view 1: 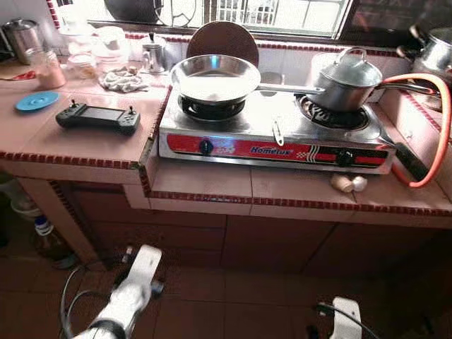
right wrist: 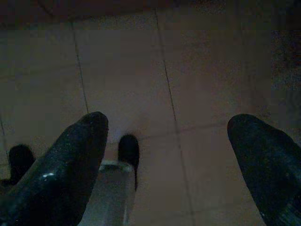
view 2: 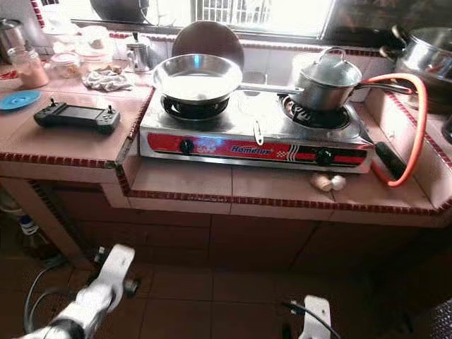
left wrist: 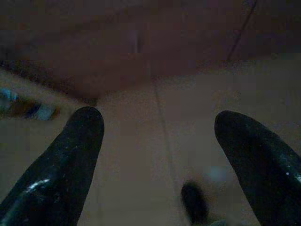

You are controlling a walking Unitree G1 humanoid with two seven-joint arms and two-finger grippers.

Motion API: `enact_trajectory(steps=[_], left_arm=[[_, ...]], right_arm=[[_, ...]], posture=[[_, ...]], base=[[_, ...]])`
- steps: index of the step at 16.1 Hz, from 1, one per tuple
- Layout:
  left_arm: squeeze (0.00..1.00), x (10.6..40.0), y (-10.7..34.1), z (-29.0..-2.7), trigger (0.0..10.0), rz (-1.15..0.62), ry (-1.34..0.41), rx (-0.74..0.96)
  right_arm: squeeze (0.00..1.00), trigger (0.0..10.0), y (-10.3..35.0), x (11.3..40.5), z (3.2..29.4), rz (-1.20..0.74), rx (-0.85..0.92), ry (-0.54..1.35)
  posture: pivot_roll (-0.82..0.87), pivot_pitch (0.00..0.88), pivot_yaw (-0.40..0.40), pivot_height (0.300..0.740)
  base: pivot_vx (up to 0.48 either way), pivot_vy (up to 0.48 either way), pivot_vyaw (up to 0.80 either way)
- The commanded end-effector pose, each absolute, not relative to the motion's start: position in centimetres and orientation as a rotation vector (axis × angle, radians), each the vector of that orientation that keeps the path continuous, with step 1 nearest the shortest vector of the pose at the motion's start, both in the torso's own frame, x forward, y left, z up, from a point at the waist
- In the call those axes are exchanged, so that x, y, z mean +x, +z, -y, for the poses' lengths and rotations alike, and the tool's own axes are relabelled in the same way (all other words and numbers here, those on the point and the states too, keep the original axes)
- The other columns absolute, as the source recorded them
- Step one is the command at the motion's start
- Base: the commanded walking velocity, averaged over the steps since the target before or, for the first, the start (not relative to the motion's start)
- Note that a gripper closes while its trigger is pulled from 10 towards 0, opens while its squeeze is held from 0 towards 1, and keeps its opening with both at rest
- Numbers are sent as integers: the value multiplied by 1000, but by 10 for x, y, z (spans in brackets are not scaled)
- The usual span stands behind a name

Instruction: Kitchen organization

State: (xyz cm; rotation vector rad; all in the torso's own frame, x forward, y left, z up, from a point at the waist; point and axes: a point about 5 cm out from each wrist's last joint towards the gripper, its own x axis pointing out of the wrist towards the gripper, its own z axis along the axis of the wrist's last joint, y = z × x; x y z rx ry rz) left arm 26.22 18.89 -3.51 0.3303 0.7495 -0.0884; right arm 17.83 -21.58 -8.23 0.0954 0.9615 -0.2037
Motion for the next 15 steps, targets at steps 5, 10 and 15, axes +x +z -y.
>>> enact_trajectory(steps=[5, 10, 15], left_arm=[[0, 279, -17, -183, 10000, -576, -204, 461], [0, 293, 3, -191, 10000, -453, -180, 435], [0, 303, 42, -176, 10000, -229, -217, 302]], right_arm=[[0, 10000, -56, 213, 238, -761, 104, -236], [0, 10000, -28, 248, 233, -505, 225, -297], [0, 10000, 31, 272, 209, -155, 159, -101]], posture=[[188, 0, -11, 740], [196, 0, 49, 740], [191, 0, 24, 740]], base=[[0, 0, 0], [0, 0, 0], [0, 0, 0]])
